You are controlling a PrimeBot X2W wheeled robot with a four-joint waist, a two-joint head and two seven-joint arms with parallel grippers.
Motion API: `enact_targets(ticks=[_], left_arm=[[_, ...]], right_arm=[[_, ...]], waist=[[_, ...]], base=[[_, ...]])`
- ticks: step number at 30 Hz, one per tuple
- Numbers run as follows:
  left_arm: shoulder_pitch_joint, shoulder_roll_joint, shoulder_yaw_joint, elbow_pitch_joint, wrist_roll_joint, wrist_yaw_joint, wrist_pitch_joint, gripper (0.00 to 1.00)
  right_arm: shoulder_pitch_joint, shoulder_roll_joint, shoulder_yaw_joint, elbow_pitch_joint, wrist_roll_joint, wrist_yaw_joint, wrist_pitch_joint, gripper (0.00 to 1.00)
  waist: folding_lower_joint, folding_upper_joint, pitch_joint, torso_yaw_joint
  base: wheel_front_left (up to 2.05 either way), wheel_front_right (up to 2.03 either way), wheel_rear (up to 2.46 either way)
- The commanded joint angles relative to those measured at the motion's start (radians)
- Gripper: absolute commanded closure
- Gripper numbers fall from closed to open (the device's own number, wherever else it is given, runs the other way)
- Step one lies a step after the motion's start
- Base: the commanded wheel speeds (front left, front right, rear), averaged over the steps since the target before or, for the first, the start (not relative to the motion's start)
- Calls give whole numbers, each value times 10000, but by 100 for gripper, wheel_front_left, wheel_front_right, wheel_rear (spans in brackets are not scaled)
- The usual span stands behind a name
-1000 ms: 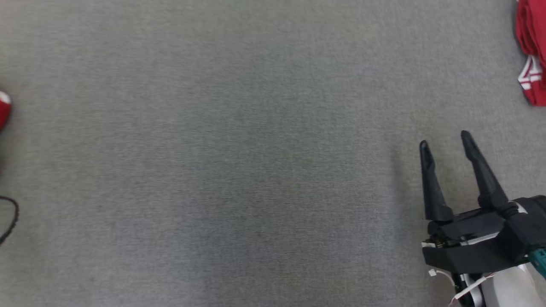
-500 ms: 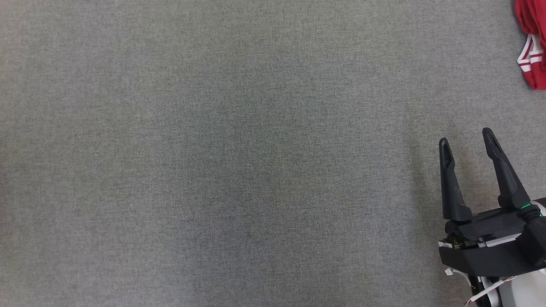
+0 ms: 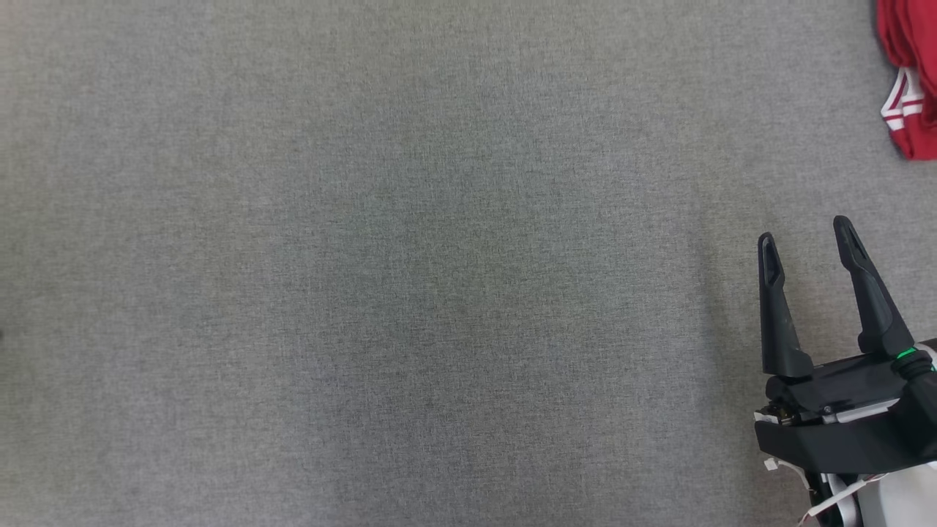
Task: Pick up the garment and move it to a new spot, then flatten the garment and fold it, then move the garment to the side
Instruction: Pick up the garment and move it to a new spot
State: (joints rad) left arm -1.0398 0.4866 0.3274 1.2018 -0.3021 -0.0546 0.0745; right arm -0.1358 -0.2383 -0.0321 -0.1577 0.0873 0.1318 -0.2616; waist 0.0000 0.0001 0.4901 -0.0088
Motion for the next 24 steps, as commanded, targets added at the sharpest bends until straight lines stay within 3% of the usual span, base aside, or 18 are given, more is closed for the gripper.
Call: enact_targets(ticks=[1,8,13,24], left_arm=[[-238,80,-29,-173,-15,-84,-224,100],[-1006,127,-279,-824,-52,-430,-1415,100],[-1691,-237,-683,-1436,-275,-698,-1687,100],[-2240,-1203,-3108,-4346,-1340,-756,-932,100]], right_arm=[[15,81,1,31,7,-27,-43,0],[-135,293,56,254,143,-27,-43,0],[-152,531,130,448,188,-27,-43,0],[-79,1197,345,859,384,-27,-43,0]], waist=[[0,-1,-137,17],[0,-1,-764,-18],[0,-1,-1275,-140],[0,-1,-2136,-965]], base=[[0,0,0],[0,0,0],[0,0,0],[0,0,0]])
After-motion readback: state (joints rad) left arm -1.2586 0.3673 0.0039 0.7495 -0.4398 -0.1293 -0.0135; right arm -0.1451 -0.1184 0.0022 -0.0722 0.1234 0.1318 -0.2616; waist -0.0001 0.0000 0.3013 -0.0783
